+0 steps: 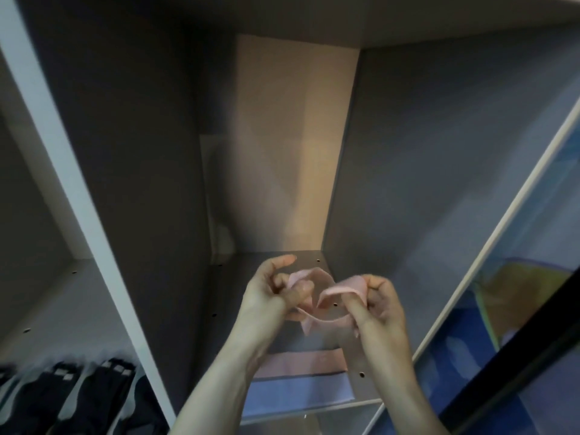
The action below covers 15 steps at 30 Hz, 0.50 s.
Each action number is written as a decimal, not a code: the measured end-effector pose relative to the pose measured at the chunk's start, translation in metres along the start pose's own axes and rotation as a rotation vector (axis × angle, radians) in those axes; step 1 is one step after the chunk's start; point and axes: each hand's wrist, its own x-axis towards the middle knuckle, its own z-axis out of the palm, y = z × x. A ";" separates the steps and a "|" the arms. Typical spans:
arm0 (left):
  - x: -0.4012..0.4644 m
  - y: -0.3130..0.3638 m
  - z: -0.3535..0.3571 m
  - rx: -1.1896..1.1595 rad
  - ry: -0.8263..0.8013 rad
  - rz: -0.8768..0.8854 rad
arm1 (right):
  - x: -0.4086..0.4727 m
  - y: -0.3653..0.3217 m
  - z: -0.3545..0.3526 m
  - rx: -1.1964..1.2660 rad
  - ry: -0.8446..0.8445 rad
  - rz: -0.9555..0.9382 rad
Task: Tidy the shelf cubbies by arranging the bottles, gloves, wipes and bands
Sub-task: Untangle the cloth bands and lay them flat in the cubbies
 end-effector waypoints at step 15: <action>-0.001 0.024 -0.010 -0.082 -0.242 0.075 | -0.004 0.004 -0.009 -0.371 -0.006 0.010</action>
